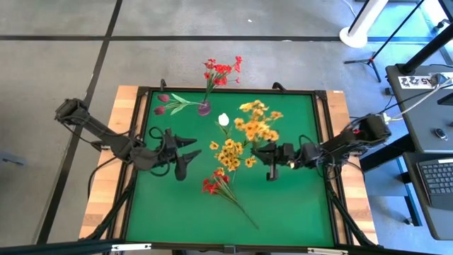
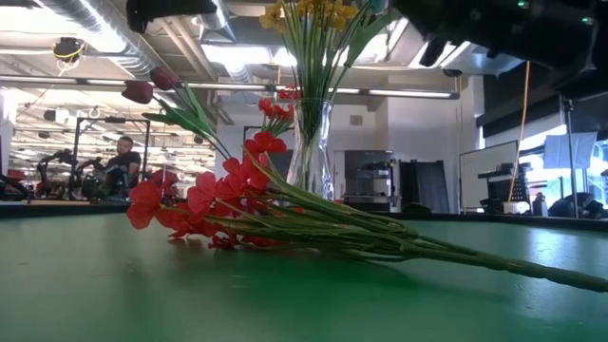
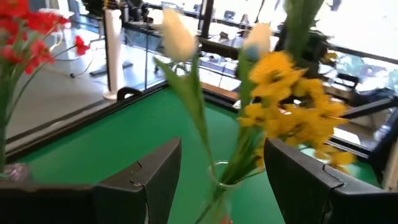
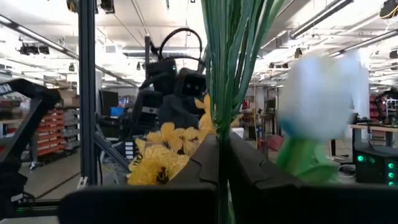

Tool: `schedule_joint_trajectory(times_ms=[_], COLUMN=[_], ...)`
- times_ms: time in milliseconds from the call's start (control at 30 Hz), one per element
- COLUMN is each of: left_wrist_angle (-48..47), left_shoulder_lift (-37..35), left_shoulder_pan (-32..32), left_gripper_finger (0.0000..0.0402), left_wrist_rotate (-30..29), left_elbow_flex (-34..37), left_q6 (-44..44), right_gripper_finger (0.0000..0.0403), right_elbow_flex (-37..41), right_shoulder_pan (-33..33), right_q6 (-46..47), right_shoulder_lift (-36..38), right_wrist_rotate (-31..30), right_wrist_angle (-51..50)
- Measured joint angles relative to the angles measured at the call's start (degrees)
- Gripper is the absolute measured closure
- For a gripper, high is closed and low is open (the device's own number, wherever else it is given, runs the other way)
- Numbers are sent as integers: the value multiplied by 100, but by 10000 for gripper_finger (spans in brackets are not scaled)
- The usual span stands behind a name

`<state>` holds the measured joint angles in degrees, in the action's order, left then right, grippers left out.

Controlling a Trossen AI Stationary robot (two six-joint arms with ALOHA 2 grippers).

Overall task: Sort flowers into vase by color
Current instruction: Put the yellow flowers into the transparent vase

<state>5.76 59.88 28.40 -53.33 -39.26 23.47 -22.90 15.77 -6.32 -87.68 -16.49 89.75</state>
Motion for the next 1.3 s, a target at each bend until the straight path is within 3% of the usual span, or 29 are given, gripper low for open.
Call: schedule_joint_trajectory(times_ms=[333,833,1300], left_wrist_angle=[267,1706,1842], left_shoulder_lift=[425,1867,1965], left_shoulder_pan=[-502,-847,-1055], left_gripper_finger=[179,179,179], left_wrist_rotate=[522,1137,1387], left_elbow_flex=[620,666,666], left_q6=[757,297,291], right_gripper_finger=[394,394,395], right_elbow_flex=[-773,-1192,-1308], right_shoulder_pan=[0,-363,-354], right_q6=[-346,-297,-430], right_shoulder_lift=[-823,-1586,-2039], right_wrist_rotate=[-77,65,-318], right_wrist_angle=[0,20,-82])
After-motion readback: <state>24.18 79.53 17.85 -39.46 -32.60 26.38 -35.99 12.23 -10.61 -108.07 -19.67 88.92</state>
